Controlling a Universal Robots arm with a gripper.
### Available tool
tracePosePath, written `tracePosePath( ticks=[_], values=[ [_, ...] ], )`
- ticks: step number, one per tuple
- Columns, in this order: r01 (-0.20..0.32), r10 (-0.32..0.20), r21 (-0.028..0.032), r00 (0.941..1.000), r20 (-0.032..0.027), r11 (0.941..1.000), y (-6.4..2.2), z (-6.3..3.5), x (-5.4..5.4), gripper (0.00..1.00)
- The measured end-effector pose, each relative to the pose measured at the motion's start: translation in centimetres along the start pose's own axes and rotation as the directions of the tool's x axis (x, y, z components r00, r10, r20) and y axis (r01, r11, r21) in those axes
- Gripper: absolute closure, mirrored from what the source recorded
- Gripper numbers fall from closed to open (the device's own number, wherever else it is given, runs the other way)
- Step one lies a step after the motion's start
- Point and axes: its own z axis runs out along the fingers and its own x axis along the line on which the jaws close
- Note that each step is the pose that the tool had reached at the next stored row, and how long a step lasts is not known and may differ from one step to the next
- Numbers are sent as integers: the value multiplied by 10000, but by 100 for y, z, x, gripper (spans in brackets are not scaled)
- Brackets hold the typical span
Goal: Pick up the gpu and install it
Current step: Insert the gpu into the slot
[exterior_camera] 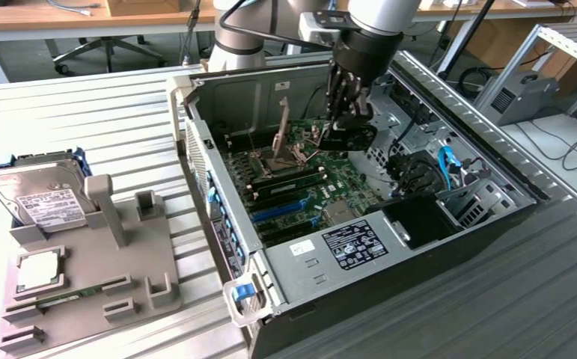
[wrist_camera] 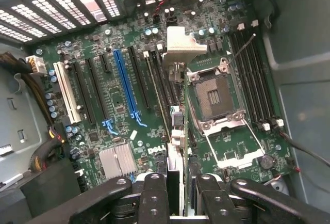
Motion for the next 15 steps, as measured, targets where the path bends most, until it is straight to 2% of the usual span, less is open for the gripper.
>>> tracePosePath(
  ticks=[8,15],
  values=[
    [663,-663,-17,9978,-28,9978,0,1,0,74],
    [1338,-1338,-36,9910,-56,9910,0,1,0,74]
  ],
)
